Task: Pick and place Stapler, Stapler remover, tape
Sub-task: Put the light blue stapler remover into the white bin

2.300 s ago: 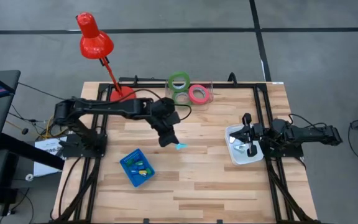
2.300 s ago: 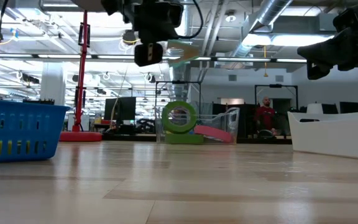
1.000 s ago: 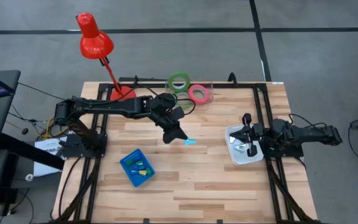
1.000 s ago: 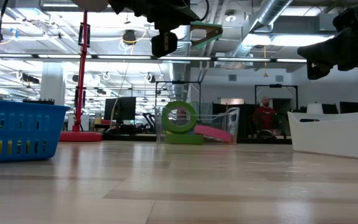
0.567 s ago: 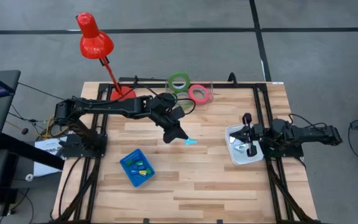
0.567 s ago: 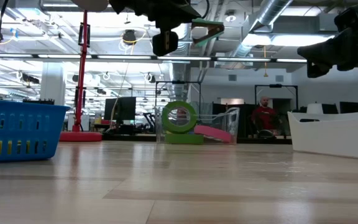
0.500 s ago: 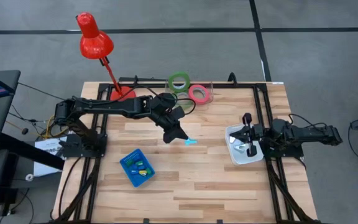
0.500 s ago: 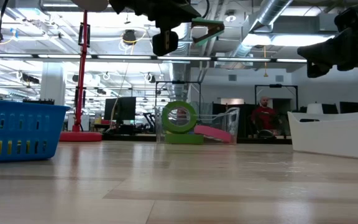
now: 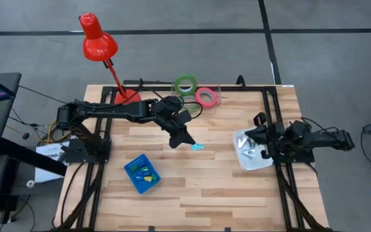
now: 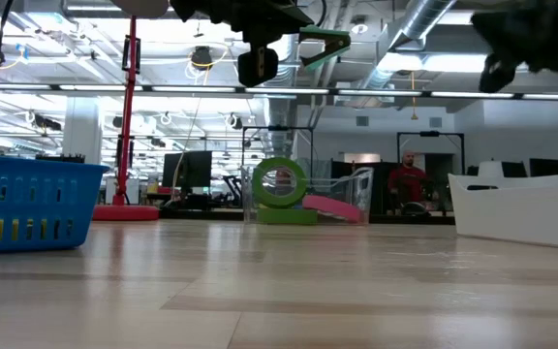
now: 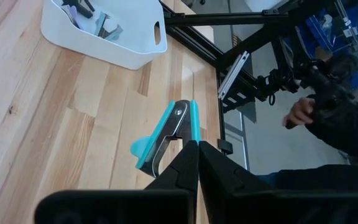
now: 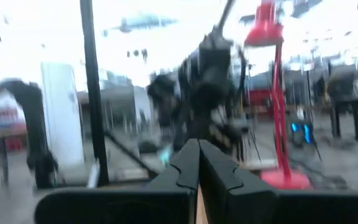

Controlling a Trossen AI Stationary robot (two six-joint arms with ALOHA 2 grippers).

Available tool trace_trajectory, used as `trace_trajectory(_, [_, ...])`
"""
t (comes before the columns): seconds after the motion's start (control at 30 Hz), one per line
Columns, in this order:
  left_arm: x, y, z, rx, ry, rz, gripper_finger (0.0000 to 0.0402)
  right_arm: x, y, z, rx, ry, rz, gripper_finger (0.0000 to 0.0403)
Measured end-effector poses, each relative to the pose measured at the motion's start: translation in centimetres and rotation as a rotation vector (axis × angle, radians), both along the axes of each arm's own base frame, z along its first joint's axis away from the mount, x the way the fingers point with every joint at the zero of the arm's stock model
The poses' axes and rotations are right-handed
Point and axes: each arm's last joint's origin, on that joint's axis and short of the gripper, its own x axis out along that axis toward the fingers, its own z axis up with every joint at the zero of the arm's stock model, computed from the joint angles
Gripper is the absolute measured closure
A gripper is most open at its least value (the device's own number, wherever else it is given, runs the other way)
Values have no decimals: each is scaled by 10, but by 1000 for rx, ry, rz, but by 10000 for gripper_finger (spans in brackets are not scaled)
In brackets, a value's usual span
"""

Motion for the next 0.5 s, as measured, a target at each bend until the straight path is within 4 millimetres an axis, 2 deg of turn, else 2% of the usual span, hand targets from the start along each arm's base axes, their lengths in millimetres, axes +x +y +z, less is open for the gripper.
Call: trace_trajectory(0.5, [0, 0, 1, 1, -7, 0, 399, -18, -1, 35, 28, -357, -2, 403])
